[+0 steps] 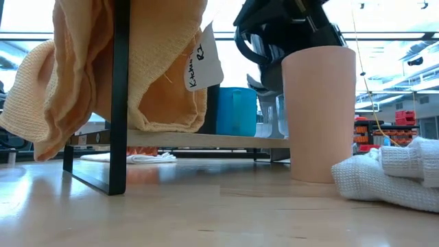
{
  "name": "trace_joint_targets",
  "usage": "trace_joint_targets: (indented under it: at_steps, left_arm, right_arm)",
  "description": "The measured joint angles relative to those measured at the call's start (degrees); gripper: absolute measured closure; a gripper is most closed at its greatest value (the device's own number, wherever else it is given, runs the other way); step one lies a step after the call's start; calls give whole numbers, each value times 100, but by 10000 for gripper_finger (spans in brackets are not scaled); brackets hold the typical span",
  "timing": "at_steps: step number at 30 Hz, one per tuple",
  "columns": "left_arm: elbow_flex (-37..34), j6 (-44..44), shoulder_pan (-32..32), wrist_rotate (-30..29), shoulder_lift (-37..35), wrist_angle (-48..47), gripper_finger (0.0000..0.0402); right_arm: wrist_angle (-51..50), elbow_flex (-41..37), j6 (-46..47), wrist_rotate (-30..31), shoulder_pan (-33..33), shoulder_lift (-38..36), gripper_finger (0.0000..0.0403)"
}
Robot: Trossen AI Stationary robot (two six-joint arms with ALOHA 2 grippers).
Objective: Stack small to large cups/mugs on shelf
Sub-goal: Put the dark blue mug on the shelf
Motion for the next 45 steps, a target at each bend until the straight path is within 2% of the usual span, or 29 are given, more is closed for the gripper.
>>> trace_joint_targets:
  at_steps: [16, 22, 37, 41, 45]
  left_arm:
    - [0, -15, 2, 0, 0, -3, 327]
    - [0, -11, 2, 0, 0, -1, 320]
    - [0, 4, 0, 0, 0, -1, 326]
    - [0, 72, 0, 0, 0, -3, 322]
    - [0, 92, 1, -2, 0, -3, 320]
  right_arm:
    - [-83, 0, 283, 10, 261, -21, 394]
    - [-110, 0, -115, 61, 259, -221, 394]
    - [-26, 0, -313, 20, -267, -321, 394]
    - [385, 0, -663, -96, -403, -321, 394]
    - [895, 0, -1394, -487, -624, -319, 394]
